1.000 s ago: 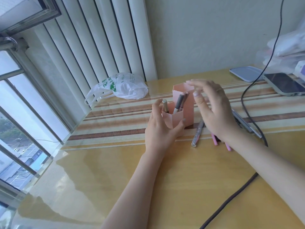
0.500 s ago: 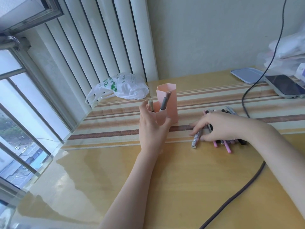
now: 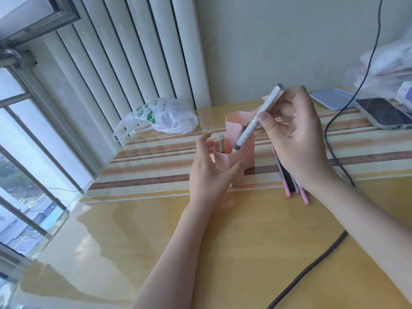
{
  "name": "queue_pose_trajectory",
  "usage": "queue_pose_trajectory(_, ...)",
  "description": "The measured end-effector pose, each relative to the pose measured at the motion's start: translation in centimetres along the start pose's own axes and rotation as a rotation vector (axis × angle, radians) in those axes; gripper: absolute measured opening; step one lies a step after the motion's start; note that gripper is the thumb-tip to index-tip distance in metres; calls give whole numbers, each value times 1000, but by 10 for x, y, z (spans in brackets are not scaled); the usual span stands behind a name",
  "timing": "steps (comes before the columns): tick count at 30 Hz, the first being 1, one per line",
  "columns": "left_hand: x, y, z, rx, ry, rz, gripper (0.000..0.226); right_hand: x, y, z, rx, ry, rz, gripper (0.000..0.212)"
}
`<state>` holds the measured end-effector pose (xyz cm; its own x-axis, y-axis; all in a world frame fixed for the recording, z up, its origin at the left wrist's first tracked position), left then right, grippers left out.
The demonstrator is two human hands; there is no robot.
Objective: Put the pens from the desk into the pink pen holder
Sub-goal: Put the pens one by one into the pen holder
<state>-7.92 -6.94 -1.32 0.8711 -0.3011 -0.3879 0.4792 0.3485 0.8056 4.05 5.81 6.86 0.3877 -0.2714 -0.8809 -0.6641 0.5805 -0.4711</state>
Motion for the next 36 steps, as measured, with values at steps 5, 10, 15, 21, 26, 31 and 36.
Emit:
queue_pose_trajectory(5,0,1,-5,39,-33,-10,84,7,10,-9,-21,-37,-80,23)
queue_pose_trajectory(10,2,4,-6,47,-50,-36,81,18,17,-17,102,-110,-94,51)
queue_pose_trajectory(15,2,5,-8,42,-54,-45,80,18,19,-22,298,-176,30,12)
queue_pose_trajectory(21,2,5,-8,30,-42,-51,78,19,21,-32,422,-251,112,28)
queue_pose_trajectory(26,2,6,-9,-7,-40,-65,74,7,37,2,360,-159,-79,26)
queue_pose_trajectory(31,4,8,-8,-37,-11,-68,69,1,48,35,538,-55,-176,17)
queue_pose_trajectory(36,1,3,-5,-49,19,-54,68,33,93,28,756,-458,-494,15)
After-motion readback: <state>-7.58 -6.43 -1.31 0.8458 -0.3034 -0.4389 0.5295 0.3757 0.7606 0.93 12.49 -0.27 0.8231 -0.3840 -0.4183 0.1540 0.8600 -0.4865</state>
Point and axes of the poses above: each hand's wrist, its own x-axis away from the middle knuckle, its own z-axis out of the back of the hand, y = z × x, the point moved 10 cm from there along -x, towards the middle knuckle, and after that the axes turned 10 degrees about z, right-handed, at the moved point
